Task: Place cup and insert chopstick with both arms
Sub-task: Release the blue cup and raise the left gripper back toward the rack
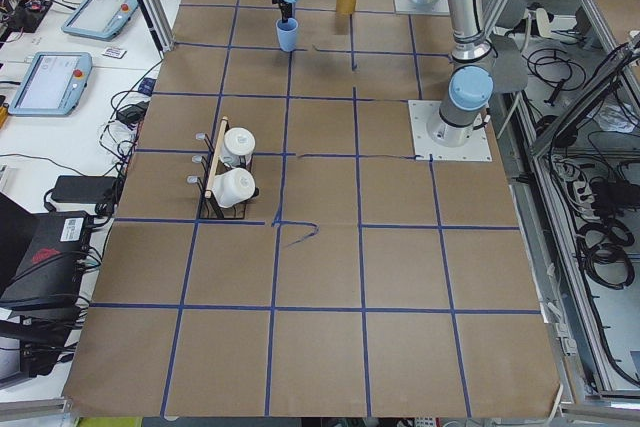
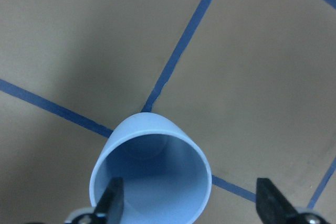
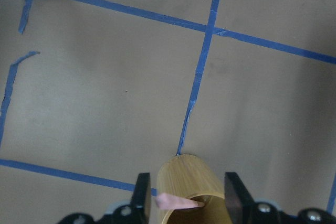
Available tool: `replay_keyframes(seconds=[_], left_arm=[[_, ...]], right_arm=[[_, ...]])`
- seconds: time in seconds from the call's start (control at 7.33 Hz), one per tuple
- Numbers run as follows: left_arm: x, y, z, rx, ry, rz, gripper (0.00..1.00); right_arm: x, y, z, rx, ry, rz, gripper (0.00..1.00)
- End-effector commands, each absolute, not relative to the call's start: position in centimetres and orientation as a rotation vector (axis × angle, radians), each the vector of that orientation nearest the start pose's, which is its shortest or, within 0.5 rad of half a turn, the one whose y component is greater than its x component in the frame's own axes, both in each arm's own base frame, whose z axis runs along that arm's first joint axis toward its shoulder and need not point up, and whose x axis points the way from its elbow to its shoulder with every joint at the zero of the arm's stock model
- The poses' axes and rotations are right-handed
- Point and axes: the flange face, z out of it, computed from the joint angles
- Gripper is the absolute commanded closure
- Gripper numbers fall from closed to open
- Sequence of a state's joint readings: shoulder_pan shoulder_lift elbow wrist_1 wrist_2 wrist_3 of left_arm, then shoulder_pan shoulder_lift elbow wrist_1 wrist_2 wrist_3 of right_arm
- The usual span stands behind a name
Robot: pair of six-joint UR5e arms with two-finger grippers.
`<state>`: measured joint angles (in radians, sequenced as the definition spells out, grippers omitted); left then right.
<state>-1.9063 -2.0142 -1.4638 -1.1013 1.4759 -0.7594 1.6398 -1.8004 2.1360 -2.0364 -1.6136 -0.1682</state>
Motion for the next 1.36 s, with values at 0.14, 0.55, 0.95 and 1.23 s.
replay_keyframes(seconds=[0.14, 0.55, 0.95, 1.23], left_arm=[[-22.7, -58.3, 44.9, -0.200, 3.180, -0.064, 0.00], [-16.8, -51.3, 45.8, 0.146, 3.164, -0.036, 0.00], [-12.8, -50.0, 46.8, 0.053, 3.168, -0.096, 0.00], [-12.5, -49.7, 48.4, 0.042, 3.165, -0.077, 0.00]], right_arm=[[15.7, -37.9, 36.7, -0.374, 3.155, -0.168, 0.48], [15.7, -38.1, 36.4, -0.374, 3.153, -0.158, 0.50], [15.8, -38.1, 36.4, -0.379, 3.152, -0.158, 0.66], [15.8, -38.1, 36.4, -0.379, 3.150, -0.158, 0.76]])
